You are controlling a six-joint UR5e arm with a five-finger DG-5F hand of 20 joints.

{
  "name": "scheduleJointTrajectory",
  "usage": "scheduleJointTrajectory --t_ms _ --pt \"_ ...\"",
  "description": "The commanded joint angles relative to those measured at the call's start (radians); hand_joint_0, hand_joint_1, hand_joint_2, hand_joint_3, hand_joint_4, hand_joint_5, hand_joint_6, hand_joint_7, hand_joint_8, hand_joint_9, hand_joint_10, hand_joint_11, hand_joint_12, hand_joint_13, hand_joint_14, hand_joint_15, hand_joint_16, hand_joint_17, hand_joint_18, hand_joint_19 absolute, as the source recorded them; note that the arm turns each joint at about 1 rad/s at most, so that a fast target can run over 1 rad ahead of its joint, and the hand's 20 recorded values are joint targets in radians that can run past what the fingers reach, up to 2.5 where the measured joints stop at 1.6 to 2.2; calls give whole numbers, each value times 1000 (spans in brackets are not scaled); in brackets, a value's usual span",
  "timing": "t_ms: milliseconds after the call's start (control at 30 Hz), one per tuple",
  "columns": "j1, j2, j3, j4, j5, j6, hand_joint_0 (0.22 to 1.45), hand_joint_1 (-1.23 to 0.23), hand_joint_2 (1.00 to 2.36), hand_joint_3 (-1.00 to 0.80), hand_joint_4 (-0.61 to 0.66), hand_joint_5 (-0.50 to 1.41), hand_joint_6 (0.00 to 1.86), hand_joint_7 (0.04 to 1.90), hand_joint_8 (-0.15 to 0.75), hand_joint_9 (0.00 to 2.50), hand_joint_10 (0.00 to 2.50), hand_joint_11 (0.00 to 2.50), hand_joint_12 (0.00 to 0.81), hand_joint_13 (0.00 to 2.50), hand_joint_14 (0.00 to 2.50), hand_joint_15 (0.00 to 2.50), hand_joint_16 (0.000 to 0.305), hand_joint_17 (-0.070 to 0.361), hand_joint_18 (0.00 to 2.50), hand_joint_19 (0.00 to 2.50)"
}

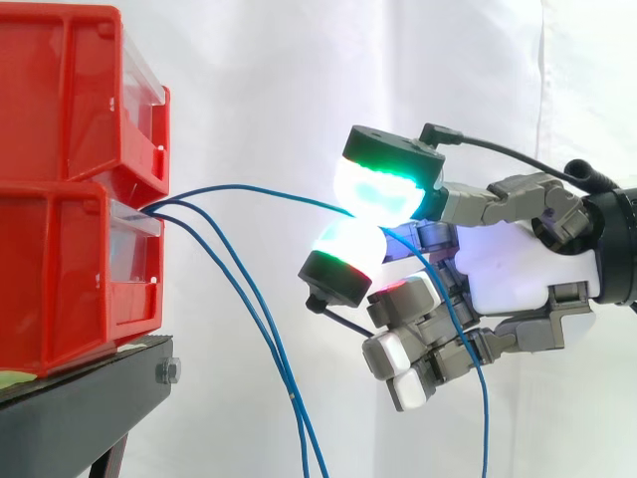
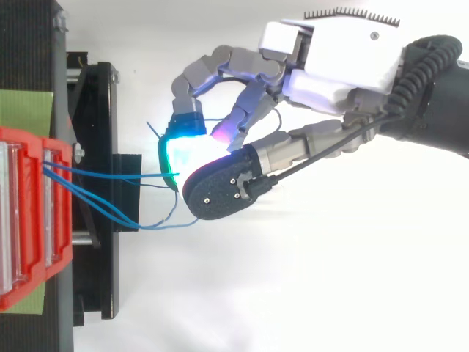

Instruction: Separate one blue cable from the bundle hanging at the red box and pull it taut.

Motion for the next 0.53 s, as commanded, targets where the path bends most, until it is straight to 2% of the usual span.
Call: scheduleJointTrajectory --t_ms 0,500 --pt "0 1 0 0 0 0 776 -777 1014 -267 -71 -180 996 1271 309 1142 14 1230 358 927 25 849 45 102 742 775" --pt "0 1 0 0 0 0 776 -776 1014 -268 -72 -179 996 1268 307 1140 14 1228 359 929 25 851 46 102 743 775"
